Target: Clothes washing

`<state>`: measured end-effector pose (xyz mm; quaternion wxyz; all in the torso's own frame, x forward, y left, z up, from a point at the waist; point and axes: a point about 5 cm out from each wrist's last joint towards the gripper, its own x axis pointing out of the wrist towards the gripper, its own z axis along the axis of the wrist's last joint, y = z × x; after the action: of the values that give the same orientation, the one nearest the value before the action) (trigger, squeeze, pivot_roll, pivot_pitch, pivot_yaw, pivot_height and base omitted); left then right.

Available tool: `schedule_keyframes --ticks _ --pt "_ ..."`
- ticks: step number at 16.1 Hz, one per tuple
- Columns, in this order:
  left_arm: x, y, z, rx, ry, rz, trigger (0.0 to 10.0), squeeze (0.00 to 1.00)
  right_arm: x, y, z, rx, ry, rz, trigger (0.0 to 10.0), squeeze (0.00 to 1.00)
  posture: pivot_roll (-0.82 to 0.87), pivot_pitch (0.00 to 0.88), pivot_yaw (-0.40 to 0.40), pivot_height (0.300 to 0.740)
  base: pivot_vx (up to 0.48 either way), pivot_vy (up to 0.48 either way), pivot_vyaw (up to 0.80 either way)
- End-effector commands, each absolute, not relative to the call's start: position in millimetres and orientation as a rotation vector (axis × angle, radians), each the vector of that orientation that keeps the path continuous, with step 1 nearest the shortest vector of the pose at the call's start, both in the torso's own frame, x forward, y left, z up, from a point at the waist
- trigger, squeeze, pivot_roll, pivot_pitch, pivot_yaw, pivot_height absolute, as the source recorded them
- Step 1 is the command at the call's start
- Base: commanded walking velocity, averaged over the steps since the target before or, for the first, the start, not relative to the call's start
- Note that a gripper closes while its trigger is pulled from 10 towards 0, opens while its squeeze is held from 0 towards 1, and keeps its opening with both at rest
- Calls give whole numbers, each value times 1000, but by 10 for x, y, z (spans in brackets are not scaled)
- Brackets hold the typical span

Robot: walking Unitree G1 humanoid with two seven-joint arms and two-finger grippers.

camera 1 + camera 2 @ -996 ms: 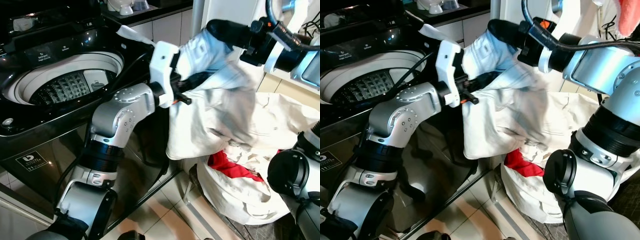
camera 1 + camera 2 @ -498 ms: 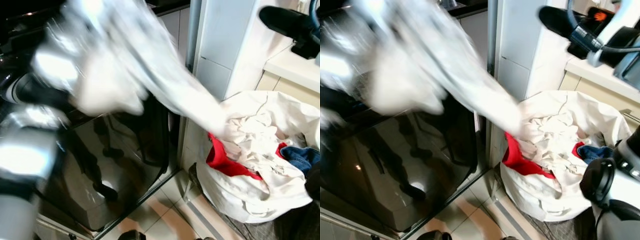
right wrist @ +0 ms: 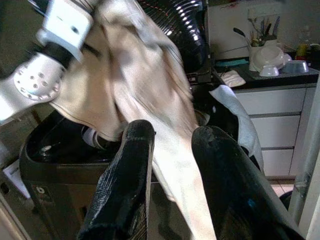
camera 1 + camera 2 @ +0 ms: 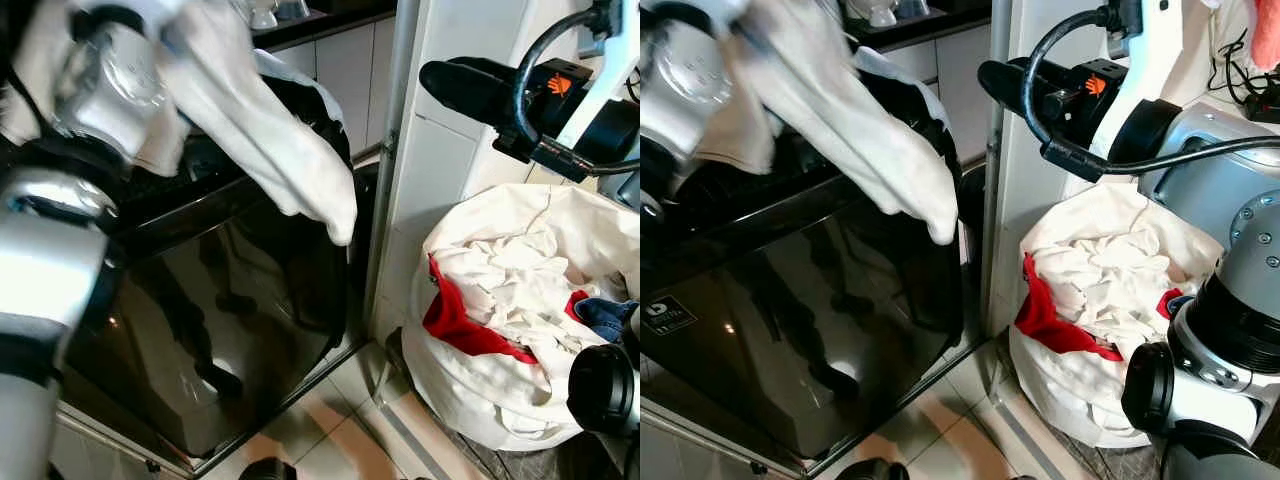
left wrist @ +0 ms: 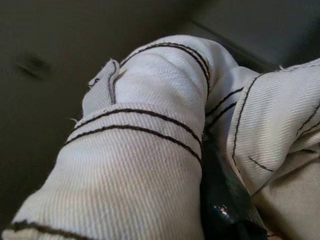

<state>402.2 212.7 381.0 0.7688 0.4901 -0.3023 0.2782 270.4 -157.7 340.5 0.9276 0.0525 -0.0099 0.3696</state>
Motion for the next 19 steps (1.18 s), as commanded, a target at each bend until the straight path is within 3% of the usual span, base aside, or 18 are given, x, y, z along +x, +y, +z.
schedule_keyframes --ticks 1,4,5,6,7,10,11,14,19 --pt "3866 2098 4255 1053 -854 711 0 0 2661 -1560 3399 100 -30 760 10000 0 -120 0 116 740 0 0 0" --pt "3934 2074 4130 1025 -790 674 0 0 2652 -1543 3357 93 -27 746 10000 0 -125 0 125 740 0 0 0" --pt "4078 2088 3789 984 -572 558 0 0 2654 -1516 3323 85 -20 738 10000 0 -130 0 126 740 0 0 0" --pt "4194 2096 3312 963 -324 417 3373 0 2643 -1467 3277 78 -8 743 10000 0 -130 0 126 740 0 0 0" --pt "4234 2079 2823 903 -110 283 10000 0 2626 -1415 3231 72 6 750 10000 0 -139 0 130 740 0 0 0" --pt "4197 2086 2293 847 142 127 10000 0 2567 -1350 3173 52 28 775 10000 0 -164 0 143 740 0 0 0" --pt "4192 2115 2278 823 185 118 10000 1000 2552 -1349 3162 43 33 777 10000 0 -165 0 143 740 0 0 0" --pt "4213 2182 2499 587 226 110 10000 1000 2539 -1345 3139 34 49 782 10000 0 -159 0 142 740 0 0 0" --pt "4223 2279 2911 518 116 150 10000 1000 2576 -1322 3078 51 87 781 10000 0 -138 0 141 740 0 0 0"
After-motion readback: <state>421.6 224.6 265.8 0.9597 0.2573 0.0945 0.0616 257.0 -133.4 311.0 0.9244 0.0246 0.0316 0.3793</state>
